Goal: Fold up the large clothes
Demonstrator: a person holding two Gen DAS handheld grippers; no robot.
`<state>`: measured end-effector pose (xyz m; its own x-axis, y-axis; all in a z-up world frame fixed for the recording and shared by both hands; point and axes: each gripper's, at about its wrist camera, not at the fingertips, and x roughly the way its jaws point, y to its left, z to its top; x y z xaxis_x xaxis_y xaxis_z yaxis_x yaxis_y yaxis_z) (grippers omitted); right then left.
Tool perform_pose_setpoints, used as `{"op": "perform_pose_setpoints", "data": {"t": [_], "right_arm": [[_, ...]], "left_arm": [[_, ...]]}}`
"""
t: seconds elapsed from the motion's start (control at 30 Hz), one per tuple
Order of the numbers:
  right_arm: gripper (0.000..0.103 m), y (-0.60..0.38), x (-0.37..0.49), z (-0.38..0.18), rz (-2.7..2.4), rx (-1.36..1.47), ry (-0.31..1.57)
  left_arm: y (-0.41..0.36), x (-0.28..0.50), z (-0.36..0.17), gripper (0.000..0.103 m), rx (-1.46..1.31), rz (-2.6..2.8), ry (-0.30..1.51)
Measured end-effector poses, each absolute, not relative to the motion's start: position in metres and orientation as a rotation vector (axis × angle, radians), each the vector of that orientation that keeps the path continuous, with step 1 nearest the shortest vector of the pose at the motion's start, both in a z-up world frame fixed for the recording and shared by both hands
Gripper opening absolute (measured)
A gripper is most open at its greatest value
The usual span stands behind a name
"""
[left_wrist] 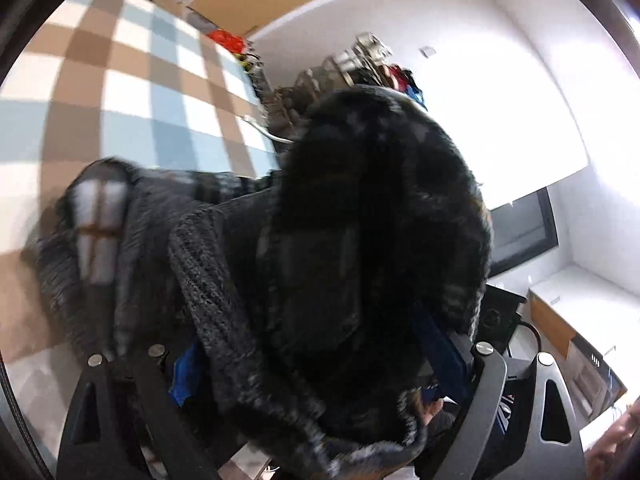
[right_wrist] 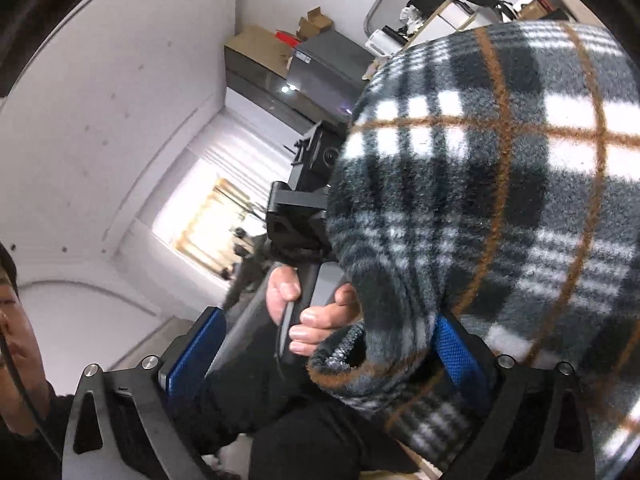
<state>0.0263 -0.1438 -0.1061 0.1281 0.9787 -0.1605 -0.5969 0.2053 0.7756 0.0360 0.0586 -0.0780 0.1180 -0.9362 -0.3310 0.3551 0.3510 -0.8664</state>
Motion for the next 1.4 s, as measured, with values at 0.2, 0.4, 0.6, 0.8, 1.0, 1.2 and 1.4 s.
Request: {"op": "perform_pose_setpoints", "data": {"t": [0.2,0.4,0.6,0.8,1.0,1.2,1.4], "right_arm": [[0.103,-0.16,0.037,-0.112,1.33,0.809,0.726],[0.103,-0.16,0.037,-0.12,1.289,0.817,0.718],[0.103,-0.14,0.047,-0.138,1.164,0.806,0.765],[0.103,-0.105,0.034,-0.132,1.071,0.553,0.783],[0.103,-0.085,0.015,-0.136,0.963,0.359,0.799],[0.103,-0.083,0.004,-0.133,0.989,0.269,0.759],[0.103,-0.122,-0.01,-0.132,1.153,0.337,0.734]], "left_arm": [[0.043,0.062,-0.047,0.088,-0.657,-1.13,1.022],[0.025,0.081,-0.013,0.088,-0.551,-1.146,0.963],[0.051,0.071,-0.023,0.088,-0.473,-0.984,0.961],[0.076,0.051,0.005,0.088,-0.481,-0.965,0.886],[0.033,0.036,0.055,0.09,-0.441,-1.157,0.804],[-0.05,0.054,0.039,0.09,-0.219,-1.153,0.996],[-0.047,0.084,-0.01,0.089,-0.165,-0.999,1.159]]}}
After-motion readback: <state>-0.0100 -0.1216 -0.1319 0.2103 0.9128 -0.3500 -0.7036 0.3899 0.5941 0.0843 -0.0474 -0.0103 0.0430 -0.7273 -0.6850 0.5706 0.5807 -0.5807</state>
